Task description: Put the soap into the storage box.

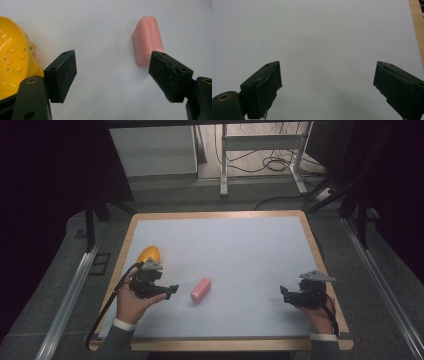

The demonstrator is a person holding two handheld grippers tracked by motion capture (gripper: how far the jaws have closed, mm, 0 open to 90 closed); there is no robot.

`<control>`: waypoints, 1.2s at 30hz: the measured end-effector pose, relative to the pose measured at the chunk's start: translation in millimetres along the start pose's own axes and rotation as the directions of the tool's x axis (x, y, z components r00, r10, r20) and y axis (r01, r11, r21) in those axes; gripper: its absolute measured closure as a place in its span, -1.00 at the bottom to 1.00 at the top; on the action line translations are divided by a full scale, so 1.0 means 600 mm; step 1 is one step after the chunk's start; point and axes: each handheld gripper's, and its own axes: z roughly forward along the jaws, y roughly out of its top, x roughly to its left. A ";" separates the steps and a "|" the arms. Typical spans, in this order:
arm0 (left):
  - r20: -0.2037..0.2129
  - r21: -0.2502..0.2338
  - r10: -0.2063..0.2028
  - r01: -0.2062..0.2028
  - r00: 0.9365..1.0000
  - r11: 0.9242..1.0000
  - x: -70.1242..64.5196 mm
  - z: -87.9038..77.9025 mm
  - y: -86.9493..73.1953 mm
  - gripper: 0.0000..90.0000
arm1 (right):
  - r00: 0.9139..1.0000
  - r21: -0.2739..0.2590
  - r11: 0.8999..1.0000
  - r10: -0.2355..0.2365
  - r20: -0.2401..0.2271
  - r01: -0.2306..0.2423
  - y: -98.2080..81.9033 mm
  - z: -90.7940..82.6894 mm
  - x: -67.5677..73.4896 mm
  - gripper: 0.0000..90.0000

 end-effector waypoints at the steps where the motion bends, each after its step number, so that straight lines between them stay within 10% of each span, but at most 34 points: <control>1: -0.001 0.003 0.005 -0.005 1.000 1.000 -0.002 0.001 0.001 -0.49 | 1.000 0.000 1.000 -0.001 0.000 0.001 0.000 0.000 0.000 -0.83; 36: 0.053 0.083 0.091 -0.095 0.994 0.992 -0.063 0.061 0.043 -0.51 | 1.000 0.008 1.000 -0.008 0.001 0.008 -0.001 0.005 0.003 -0.83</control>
